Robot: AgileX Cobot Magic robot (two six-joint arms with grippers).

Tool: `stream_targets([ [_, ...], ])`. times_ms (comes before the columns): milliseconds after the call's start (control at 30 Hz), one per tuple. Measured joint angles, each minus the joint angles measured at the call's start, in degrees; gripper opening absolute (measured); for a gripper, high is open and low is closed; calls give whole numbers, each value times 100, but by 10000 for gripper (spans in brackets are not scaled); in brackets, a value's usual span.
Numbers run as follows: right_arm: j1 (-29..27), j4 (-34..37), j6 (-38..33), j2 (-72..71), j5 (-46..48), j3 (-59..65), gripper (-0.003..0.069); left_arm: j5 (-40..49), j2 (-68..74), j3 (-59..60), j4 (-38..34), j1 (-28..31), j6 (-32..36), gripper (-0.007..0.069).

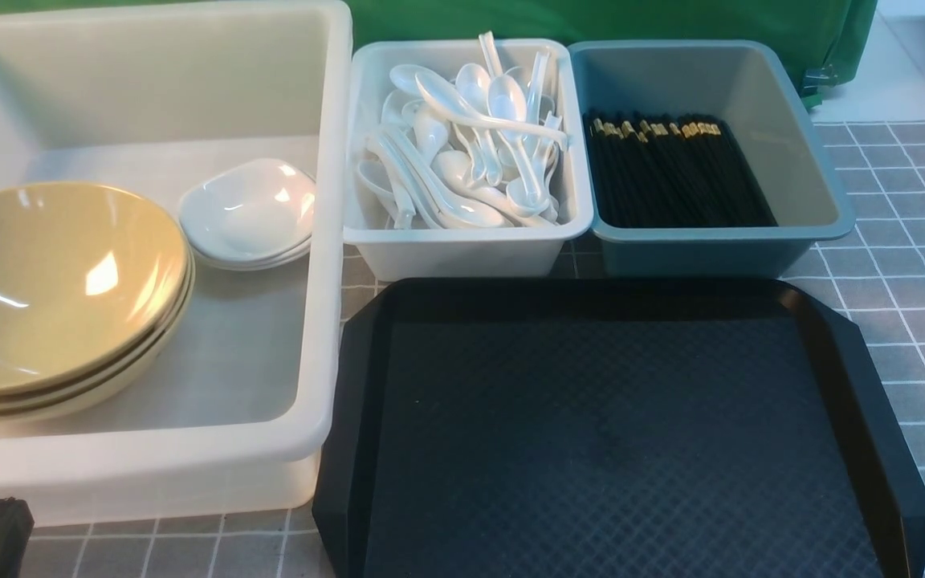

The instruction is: On grey table put chopsticks spoon bowls plates into blue grey white boxes.

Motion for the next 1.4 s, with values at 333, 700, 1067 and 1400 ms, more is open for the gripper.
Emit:
stream_targets([
  [333, 0, 0, 0, 0, 0, 0, 70, 0, 0, 0, 0, 0, 0, -11],
  [700, 0, 0, 0, 0, 0, 0, 81, 0, 0, 0, 0, 0, 0, -11],
  [1067, 0, 0, 0, 0, 0, 0, 93, 0, 0, 0, 0, 0, 0, -11],
  [1400, 0, 0, 0, 0, 0, 0, 99, 0, 0, 0, 0, 0, 0, -11],
])
